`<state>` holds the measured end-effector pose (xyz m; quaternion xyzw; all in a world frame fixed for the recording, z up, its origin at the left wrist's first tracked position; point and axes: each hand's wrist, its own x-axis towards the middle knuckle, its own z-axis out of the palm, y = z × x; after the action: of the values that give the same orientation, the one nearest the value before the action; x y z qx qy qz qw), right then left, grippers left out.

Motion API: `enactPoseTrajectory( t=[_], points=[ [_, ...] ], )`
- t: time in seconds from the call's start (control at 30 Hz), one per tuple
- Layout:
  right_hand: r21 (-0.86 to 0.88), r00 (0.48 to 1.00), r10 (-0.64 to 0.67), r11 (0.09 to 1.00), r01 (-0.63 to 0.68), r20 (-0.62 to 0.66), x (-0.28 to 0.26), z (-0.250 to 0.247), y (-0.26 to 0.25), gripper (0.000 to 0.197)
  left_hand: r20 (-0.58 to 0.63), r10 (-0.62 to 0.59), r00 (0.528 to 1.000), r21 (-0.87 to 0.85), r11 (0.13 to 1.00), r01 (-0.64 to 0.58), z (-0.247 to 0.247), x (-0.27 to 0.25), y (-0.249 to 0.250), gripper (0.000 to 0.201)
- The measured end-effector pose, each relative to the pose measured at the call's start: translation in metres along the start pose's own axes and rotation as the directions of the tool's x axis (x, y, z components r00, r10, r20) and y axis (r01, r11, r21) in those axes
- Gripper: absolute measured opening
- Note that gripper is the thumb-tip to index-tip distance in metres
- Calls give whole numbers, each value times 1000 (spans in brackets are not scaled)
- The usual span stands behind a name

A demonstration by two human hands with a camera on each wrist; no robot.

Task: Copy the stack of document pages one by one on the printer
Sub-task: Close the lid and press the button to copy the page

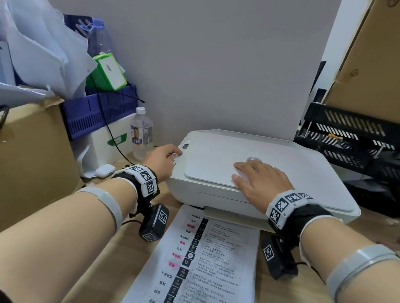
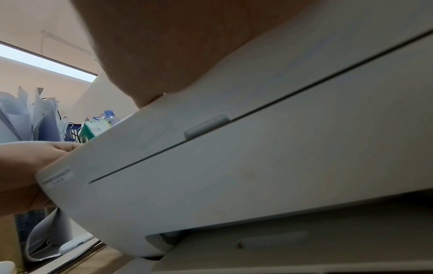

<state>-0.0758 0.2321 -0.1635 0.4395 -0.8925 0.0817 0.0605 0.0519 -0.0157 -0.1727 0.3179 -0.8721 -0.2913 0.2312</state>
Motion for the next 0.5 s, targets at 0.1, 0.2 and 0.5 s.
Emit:
enactPoseTrajectory(
  t=[0.1, 0.2, 0.5],
  points=[
    [1, 1000, 2, 1000, -2, -2, 1, 2, 1, 55, 15, 14, 1000, 12, 1000, -14, -1, -1, 0, 34],
    [1, 1000, 2, 1000, -2, -6, 2, 3, 2, 55, 27, -3, 1000, 29, 1000, 2, -1, -1, 2, 35],
    [3, 1000, -1, 1000, 1, -7, 2, 3, 3, 56, 62, 0, 998, 70, 998, -5, -4, 0, 5, 44]
  ],
)
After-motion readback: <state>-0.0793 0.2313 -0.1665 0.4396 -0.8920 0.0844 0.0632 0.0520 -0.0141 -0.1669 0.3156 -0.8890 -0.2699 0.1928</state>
